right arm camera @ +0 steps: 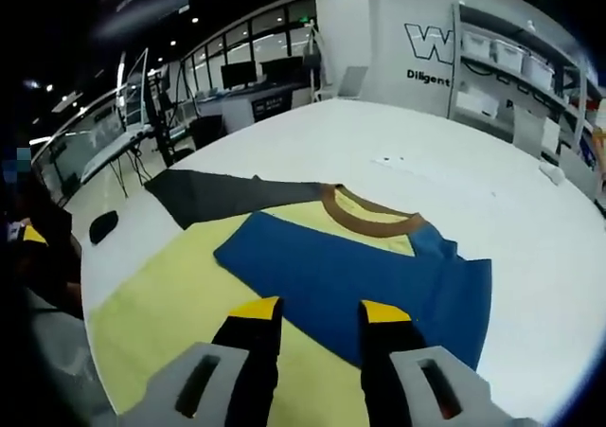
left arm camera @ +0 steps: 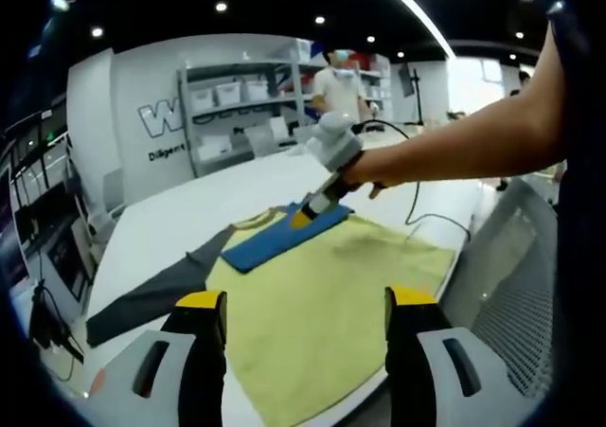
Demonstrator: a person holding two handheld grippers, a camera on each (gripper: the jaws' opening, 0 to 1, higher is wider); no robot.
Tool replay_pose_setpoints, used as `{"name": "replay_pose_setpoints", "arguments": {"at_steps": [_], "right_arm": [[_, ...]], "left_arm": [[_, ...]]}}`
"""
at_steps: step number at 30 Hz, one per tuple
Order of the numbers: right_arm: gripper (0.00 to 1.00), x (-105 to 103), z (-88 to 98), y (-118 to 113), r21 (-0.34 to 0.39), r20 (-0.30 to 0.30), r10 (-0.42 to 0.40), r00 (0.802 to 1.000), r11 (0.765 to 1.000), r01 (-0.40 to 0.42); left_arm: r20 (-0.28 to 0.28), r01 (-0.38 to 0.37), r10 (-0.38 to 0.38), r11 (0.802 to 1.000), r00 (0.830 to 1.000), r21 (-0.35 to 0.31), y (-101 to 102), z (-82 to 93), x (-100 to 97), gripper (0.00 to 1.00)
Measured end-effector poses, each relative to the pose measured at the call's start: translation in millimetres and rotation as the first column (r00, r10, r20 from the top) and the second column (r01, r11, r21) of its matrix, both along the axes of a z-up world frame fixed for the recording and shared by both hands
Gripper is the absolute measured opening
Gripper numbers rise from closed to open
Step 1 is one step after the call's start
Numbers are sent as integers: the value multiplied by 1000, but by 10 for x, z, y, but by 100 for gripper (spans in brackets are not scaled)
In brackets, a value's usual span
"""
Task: Fold the garment on the visible template until the final outline fits inside the template.
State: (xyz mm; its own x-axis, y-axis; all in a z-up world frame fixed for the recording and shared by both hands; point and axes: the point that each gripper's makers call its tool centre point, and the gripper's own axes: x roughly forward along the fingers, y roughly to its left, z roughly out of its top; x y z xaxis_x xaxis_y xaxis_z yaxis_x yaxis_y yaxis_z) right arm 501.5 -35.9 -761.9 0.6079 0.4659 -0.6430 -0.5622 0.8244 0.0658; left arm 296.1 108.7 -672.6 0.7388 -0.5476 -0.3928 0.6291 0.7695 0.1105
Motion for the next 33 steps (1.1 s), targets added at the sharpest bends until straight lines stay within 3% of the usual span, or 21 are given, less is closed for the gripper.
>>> {"name": "replay_pose_setpoints", "arguments": {"at_steps": [20, 33], "right_arm": [[51, -111, 30, -576, 52, 16, -111, 994, 993, 110], [54, -180, 28, -928, 83, 11, -182, 983, 980, 181]], "left_arm": [[-6, 0, 0, 1000, 1000, 13, 3, -21, 1, 62], [-15, 9, -9, 1000, 1000, 24, -26, -36, -20, 62]]}}
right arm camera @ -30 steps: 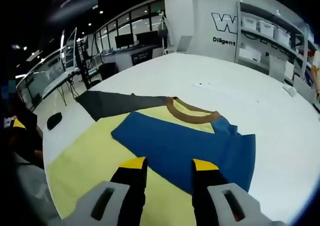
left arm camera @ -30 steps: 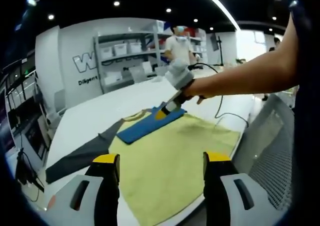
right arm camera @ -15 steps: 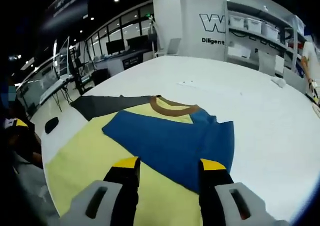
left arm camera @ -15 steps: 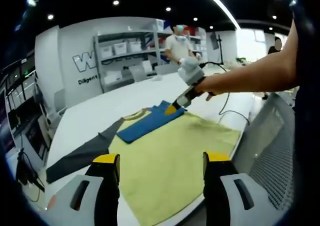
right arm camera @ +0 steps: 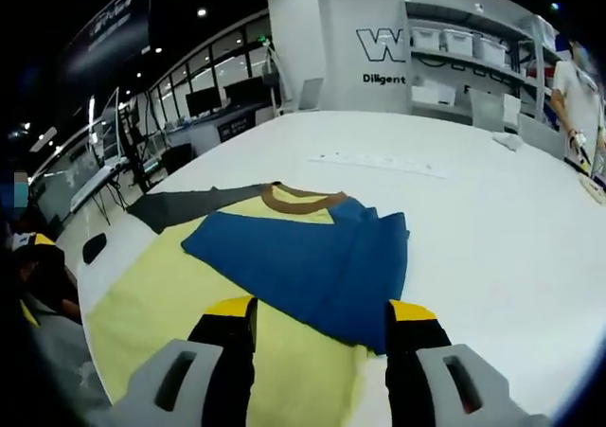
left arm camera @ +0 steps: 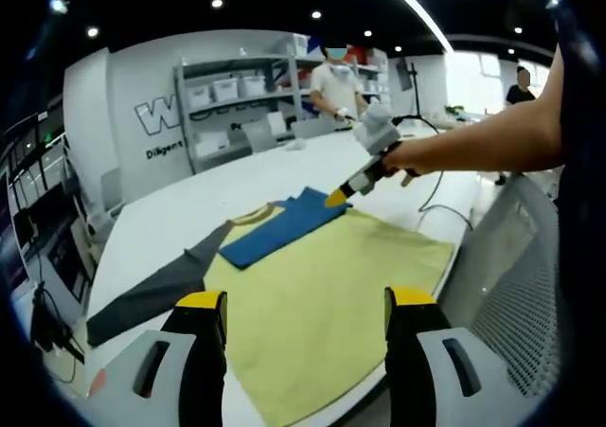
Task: Fold the garment on the visible template until the final outline fits inside the template.
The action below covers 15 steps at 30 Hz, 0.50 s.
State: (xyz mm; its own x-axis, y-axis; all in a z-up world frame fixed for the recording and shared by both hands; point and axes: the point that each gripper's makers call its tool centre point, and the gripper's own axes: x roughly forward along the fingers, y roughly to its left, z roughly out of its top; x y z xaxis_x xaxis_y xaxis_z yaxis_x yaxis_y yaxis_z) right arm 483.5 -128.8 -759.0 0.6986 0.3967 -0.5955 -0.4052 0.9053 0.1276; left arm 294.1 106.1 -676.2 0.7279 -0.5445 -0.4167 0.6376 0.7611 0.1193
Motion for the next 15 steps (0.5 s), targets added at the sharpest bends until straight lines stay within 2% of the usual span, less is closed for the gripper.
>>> {"name": "replay_pose_setpoints", "arguments": {"at_steps": [6, 15], "right_arm": [[55, 2, -32, -179, 27, -13, -39, 999, 999, 40], [50, 46, -159, -352, 105, -66, -97, 993, 989, 103]], "left_arm": [[-6, 5, -5, 1000, 1000, 6, -10, -15, -11, 62], [-15, 6, -6, 1000, 1000, 13, -11, -28, -15, 62]]}}
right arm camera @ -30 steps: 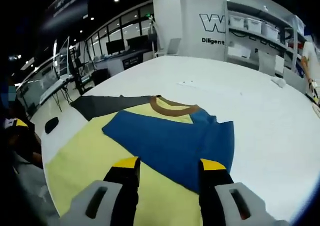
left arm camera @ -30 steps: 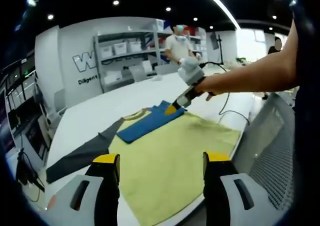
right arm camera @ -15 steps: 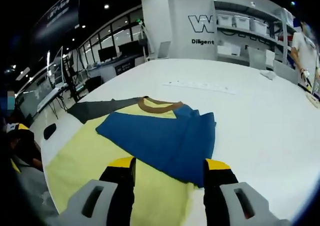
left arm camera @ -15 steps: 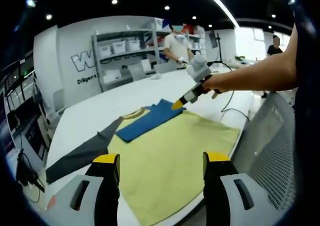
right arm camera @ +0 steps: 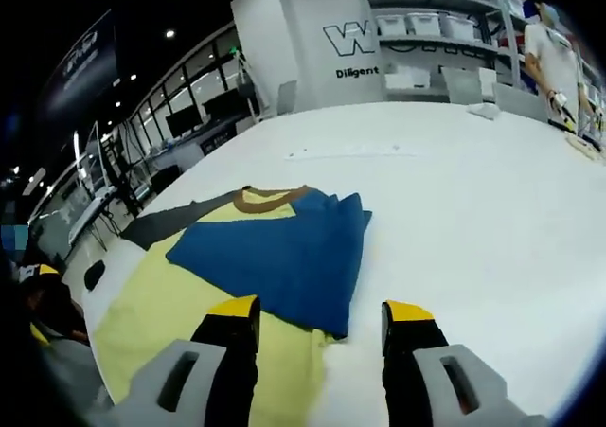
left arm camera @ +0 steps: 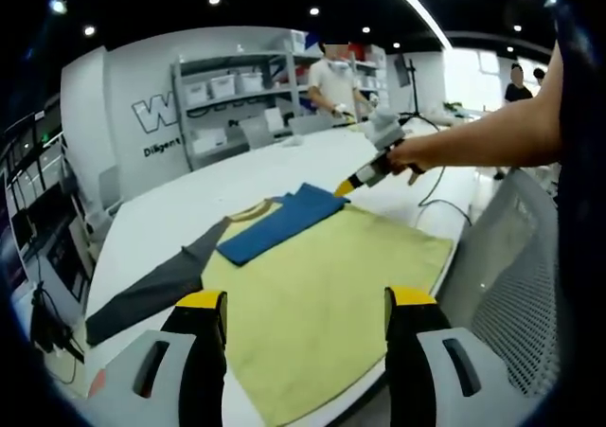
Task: Fold the garment on the visible template until the final outline fits inside the template.
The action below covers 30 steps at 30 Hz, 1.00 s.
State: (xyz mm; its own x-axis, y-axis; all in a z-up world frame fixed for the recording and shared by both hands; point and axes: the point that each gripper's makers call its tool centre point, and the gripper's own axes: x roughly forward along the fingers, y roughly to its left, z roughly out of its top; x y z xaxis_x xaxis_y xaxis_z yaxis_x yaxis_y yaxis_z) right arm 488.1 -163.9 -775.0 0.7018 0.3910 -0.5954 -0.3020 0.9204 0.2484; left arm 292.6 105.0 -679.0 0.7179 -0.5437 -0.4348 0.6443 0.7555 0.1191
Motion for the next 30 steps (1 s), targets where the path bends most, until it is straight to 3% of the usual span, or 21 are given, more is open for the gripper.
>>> {"name": "replay_pose_setpoints", "arguments": {"at_steps": [9, 26, 30], "right_arm": [[36, 85, -69, 19, 56, -45, -19, 999, 998, 21], [13, 207, -196, -12, 91, -105, -66, 992, 993, 75], [1, 226, -191, -68, 72, -90, -70, 993, 994, 76]], "left_arm": [[-5, -7, 7, 1000, 1000, 2, 13, -4, 9, 62], [-6, -13, 13, 1000, 1000, -3, 36, 1, 27, 61], [-6, -13, 13, 1000, 1000, -2, 36, 0, 30, 61]]}}
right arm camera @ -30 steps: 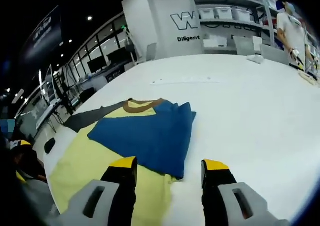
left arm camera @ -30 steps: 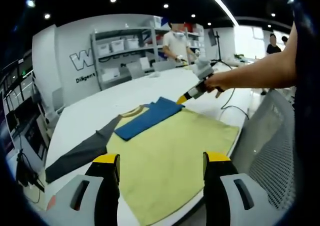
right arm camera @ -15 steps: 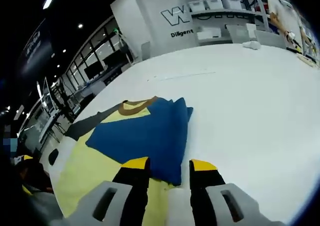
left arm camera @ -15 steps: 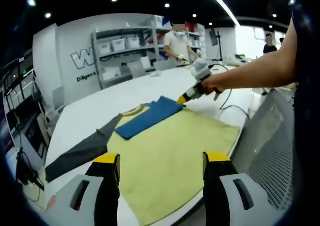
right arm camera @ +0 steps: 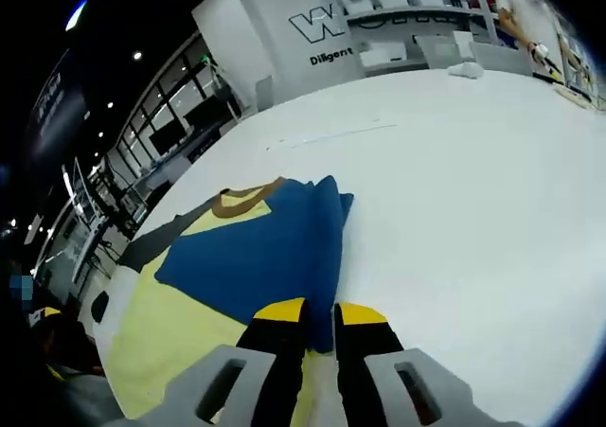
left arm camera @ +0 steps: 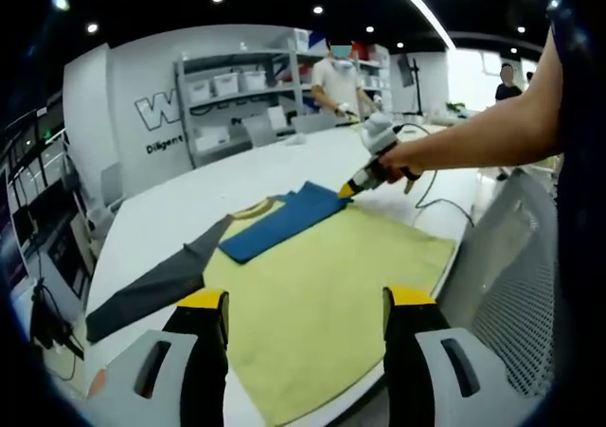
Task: Fold the garment on the visible template until the final outline fits inside the template.
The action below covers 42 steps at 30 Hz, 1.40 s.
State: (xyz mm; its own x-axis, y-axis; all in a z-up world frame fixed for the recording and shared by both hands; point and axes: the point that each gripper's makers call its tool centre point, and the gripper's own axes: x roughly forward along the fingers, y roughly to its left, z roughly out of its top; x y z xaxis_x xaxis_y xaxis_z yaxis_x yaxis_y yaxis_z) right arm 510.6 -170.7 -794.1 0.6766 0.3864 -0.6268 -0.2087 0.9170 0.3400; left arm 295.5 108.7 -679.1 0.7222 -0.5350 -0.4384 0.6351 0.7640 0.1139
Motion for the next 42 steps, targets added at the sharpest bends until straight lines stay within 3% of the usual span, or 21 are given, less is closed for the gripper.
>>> {"name": "replay_pose_setpoints", "arguments": {"at_steps": [5, 8, 10, 12, 20, 22, 29, 38, 40, 41, 42], "right_arm": [[0, 4, 12, -54, -27, 10, 6, 1000, 1000, -6], [0, -7, 16, -47, -4, 1, -10, 1000, 1000, 10], [8, -10, -1, -58, 18, -16, -29, 999, 999, 29], [4, -20, -9, -65, 5, -14, -20, 1000, 1000, 20], [5, -75, -47, -6, 32, -40, -10, 999, 999, 12], [0, -95, -48, 7, 27, -35, -5, 999, 1000, 6], [0, -101, -17, -3, 6, -13, -5, 1000, 1000, 5], [0, -141, -97, -46, -82, -10, 7, 1000, 997, -8], [0, -131, -76, -40, -186, 11, 73, 997, 980, -70], [0, -139, -76, -30, -246, 17, 116, 993, 963, -109], [0, -135, -84, -20, -332, 23, 173, 985, 930, -156]], "left_arm": [[0, 2, -2, 1000, 1000, 1, -1, -2, -1, 60], [0, 2, -2, 1000, 1000, 1, -1, -2, -1, 60], [-1, 3, -3, 1000, 1000, 1, -2, -3, -2, 60], [-1, 3, -3, 1000, 1000, 2, -2, -4, -2, 60], [-4, 5, -5, 1000, 1000, 4, -7, -10, -5, 59], [-4, 5, -5, 1000, 1000, 4, -7, -10, -5, 59], [-5, 6, -6, 1000, 1000, 4, -9, -10, -8, 59], [-4, 6, -6, 1000, 1000, 4, -8, -9, -8, 59], [-4, 6, -6, 1000, 1000, 4, -9, -10, -9, 59], [-3, 6, -6, 1000, 1000, 5, -9, -10, -9, 59], [-3, 6, -6, 1000, 1000, 4, -10, -8, -9, 59]]}}
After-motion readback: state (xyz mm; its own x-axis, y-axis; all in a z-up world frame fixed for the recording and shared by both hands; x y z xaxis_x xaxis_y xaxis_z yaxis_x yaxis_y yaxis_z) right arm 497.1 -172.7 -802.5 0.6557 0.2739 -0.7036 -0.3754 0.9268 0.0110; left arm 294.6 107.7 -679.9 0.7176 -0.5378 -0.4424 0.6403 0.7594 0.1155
